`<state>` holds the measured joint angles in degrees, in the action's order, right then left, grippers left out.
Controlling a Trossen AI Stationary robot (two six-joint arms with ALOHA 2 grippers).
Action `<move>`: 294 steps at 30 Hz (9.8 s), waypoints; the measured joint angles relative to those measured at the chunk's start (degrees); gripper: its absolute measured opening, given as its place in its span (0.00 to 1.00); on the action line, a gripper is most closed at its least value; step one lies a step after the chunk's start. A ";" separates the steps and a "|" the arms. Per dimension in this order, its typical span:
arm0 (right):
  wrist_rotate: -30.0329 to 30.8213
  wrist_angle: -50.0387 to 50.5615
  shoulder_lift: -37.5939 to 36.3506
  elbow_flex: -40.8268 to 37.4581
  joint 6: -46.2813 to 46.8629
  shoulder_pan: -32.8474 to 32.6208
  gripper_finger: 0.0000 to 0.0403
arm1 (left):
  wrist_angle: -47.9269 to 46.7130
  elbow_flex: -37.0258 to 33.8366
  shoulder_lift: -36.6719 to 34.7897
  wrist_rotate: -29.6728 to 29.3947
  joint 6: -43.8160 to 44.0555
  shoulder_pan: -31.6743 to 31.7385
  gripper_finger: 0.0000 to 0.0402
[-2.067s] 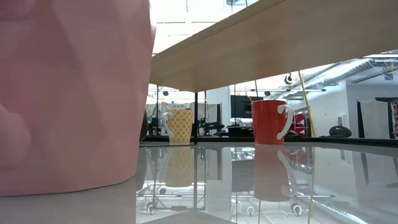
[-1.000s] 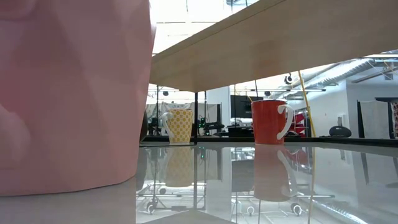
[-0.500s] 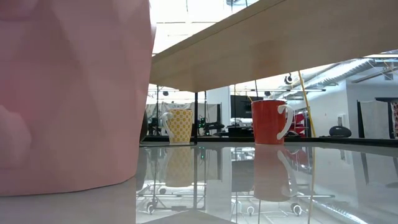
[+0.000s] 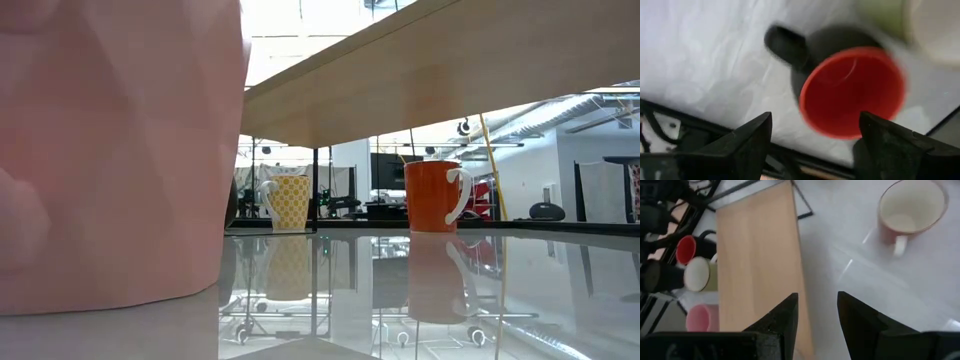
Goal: Place coffee mugs
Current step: Put the orange-black mug on the shelf, then put the orange mug on the shelf
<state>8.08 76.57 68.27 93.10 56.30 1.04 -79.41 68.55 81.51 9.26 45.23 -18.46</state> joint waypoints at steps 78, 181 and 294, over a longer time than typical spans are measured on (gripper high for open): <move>3.82 10.02 -9.98 0.02 -21.08 -4.39 0.31 | 9.60 66.11 34.45 -8.25 -14.30 6.03 0.05; 6.70 10.30 -10.52 0.00 -25.01 -4.39 0.31 | 29.92 51.87 37.88 -12.81 -14.71 5.69 0.20; 0.47 -15.86 15.80 -3.58 -68.89 22.74 0.63 | 7.36 50.45 17.36 -33.41 -22.66 15.58 0.20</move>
<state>8.55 60.71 84.07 89.52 -12.59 23.77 -72.04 119.00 98.87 -24.14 22.58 -2.88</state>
